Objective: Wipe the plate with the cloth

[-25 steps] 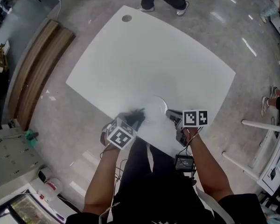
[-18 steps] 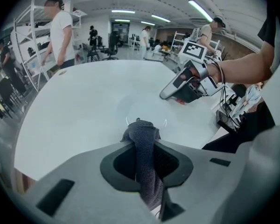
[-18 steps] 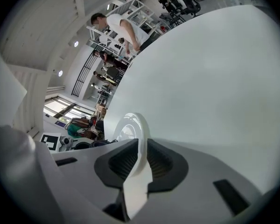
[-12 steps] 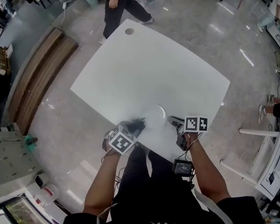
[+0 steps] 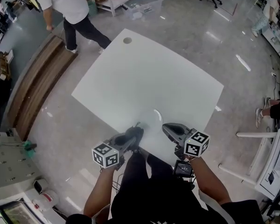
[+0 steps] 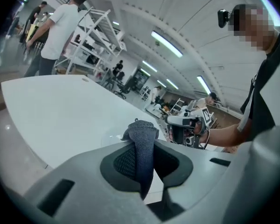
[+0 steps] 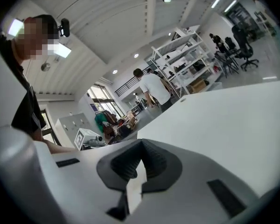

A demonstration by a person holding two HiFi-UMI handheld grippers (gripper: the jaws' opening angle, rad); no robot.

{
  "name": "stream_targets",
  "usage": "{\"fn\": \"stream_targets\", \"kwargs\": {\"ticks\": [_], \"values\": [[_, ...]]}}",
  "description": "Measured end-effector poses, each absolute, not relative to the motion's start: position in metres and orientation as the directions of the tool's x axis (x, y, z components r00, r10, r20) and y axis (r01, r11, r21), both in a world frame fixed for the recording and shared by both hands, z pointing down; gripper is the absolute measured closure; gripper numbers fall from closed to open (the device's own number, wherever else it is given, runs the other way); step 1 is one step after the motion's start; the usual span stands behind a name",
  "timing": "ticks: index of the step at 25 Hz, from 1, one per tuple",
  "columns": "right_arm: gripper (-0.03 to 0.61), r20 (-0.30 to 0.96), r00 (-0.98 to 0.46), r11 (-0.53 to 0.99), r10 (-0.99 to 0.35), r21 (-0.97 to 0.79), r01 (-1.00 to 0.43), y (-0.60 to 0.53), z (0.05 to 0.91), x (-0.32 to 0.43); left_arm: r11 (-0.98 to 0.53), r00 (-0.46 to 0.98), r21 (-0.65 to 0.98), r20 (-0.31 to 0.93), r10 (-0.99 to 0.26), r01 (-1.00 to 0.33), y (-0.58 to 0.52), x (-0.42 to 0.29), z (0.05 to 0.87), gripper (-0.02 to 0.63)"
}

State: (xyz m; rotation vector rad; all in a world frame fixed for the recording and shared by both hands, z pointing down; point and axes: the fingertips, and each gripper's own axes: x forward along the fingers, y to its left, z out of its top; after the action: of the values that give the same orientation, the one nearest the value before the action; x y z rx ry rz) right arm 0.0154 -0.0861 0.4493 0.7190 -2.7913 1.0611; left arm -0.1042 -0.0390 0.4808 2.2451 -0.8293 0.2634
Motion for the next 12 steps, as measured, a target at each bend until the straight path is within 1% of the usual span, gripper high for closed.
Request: {"fn": "stream_targets", "kwargs": {"ticks": [5, 12], "values": [[0.575, 0.188, -0.899, 0.710, -0.395, -0.558, -0.429, -0.080, 0.431, 0.014, -0.544, 0.791, 0.580, 0.360, -0.496, -0.605, -0.029, -0.088, 0.463, 0.561], [0.575, 0.166, -0.909, 0.733, -0.383, -0.545, -0.408, -0.065, 0.416, 0.032, -0.530, 0.776, 0.585, 0.327, -0.539, -0.614, -0.020, -0.100, 0.454, 0.561]]}}
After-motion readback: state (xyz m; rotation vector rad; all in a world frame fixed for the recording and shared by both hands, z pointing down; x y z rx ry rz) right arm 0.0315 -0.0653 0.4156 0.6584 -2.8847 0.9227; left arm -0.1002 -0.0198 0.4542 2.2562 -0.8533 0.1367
